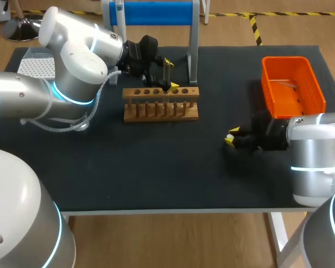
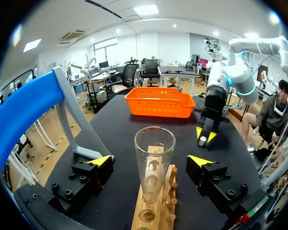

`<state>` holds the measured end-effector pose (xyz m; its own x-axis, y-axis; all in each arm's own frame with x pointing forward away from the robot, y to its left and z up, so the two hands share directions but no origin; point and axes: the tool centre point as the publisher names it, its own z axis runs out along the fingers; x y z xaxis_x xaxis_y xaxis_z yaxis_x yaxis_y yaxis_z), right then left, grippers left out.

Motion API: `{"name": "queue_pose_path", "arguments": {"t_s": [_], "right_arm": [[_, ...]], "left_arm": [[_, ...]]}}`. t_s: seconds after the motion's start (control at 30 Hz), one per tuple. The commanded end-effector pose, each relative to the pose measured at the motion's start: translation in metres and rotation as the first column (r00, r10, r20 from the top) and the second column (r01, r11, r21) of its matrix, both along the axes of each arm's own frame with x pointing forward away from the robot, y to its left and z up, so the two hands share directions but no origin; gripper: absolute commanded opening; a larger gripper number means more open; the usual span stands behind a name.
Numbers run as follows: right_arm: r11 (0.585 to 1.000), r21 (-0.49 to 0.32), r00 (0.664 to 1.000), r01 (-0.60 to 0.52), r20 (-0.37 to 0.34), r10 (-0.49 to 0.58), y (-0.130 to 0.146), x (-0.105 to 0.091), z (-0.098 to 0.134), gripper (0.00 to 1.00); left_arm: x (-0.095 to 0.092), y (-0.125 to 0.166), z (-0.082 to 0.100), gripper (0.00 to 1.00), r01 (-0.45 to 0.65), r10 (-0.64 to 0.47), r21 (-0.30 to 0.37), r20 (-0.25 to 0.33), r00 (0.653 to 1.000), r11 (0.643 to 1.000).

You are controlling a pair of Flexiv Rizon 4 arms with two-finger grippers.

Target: Invert the test tube, pick up the pipette, mount the tip to pipette, aspirate from beaker and dispense into the tube, eject the tip, return the pipette, and cap with the stopper.

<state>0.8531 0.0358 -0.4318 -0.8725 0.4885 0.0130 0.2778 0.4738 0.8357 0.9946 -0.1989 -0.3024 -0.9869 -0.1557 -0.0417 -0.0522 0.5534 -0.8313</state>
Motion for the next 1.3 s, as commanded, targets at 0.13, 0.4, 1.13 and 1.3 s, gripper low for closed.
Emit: {"name": "queue_pose_path", "arguments": {"t_s": [0.13, 0.4, 1.13, 1.3], "right_arm": [[1.0, -0.003, 1.0, 0.004, -0.002, -0.004, 0.001, 0.0, -0.002, 0.0], [1.0, 0.012, 1.0, -0.007, -0.002, 0.007, 0.002, 0.003, 0.018, 0.0], [0.962, -0.054, 0.963, -0.267, 0.019, 0.269, 0.03, 0.039, 0.171, 0.0], [0.952, -0.06, 0.952, -0.3, 0.036, 0.302, 0.039, 0.053, 0.193, 0.0]], "left_arm": [[0.0, 0.0, 0.0, 1.0, 0.0, 0.0, 0.002, -0.001, 1.0, 1.0], [0.0, 0.0, 0.0, 1.0, 0.0, 0.0, 0.002, -0.001, 1.0, 1.0], [0.0, 0.0, 0.0, 1.0, 0.0, 0.0, 0.002, -0.001, 1.0, 1.0], [0.0, 0.0, 0.0, 1.0, 0.0, 0.0, 0.002, -0.001, 1.0, 1.0]]}}
